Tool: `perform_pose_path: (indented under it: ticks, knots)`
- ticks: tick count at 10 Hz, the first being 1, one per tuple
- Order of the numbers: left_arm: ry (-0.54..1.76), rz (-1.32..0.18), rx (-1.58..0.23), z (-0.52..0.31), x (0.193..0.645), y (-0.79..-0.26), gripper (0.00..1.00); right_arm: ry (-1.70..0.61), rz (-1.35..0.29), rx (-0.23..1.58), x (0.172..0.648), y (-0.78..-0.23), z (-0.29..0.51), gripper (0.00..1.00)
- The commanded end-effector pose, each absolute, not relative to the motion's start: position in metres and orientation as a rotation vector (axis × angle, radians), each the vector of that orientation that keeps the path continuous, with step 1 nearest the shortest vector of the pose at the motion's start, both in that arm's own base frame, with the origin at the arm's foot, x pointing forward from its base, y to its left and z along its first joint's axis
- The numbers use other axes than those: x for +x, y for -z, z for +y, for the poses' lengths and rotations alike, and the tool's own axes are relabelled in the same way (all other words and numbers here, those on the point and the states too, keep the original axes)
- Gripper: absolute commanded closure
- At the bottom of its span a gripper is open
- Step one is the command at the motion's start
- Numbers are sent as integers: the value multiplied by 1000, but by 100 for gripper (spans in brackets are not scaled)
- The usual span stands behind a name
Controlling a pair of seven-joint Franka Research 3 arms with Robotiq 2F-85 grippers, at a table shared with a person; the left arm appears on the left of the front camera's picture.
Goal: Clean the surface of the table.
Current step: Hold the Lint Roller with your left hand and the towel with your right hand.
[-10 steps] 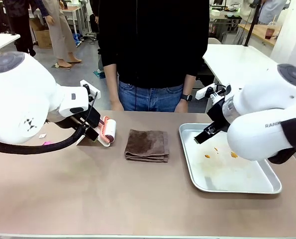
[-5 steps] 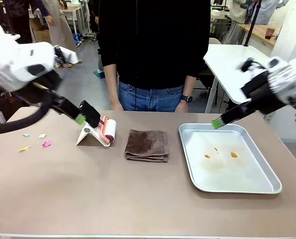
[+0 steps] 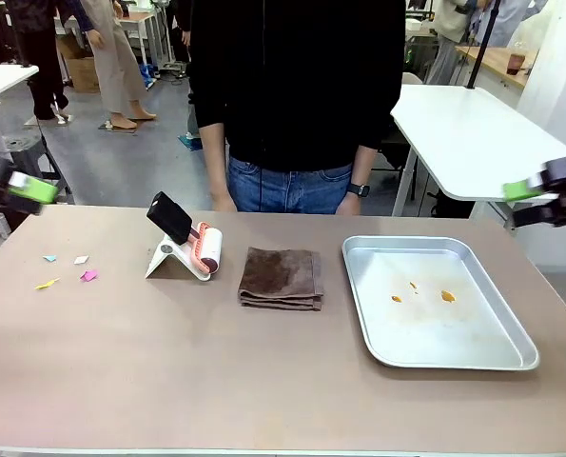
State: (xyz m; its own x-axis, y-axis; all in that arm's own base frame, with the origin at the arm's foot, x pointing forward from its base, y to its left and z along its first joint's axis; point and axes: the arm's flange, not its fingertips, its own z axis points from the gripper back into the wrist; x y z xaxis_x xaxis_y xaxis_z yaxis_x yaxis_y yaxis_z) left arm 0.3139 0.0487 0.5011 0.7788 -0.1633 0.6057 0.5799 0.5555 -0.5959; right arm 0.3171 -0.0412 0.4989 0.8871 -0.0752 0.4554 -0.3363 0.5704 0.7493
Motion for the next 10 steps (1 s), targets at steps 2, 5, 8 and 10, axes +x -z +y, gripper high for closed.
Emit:
perform_pose_path:
  ticks: [2, 5, 8, 10]
  knots:
    - [298, -547, -1052, 104, 347, -476, 0, -24, -602, 1180, 303, -482, -109, 0]
    - [123, -612, -1149, 121, 328, -438, 0, 43, -642, 1252, 294, -461, -144, 0]
    - [17, -637, -1182, 115, 317, -419, 0, 91, -653, 1277, 294, -445, -155, 0]
    - [-3, -648, -1190, 112, 319, -416, 0, 108, -670, 1277, 296, -444, -155, 0]
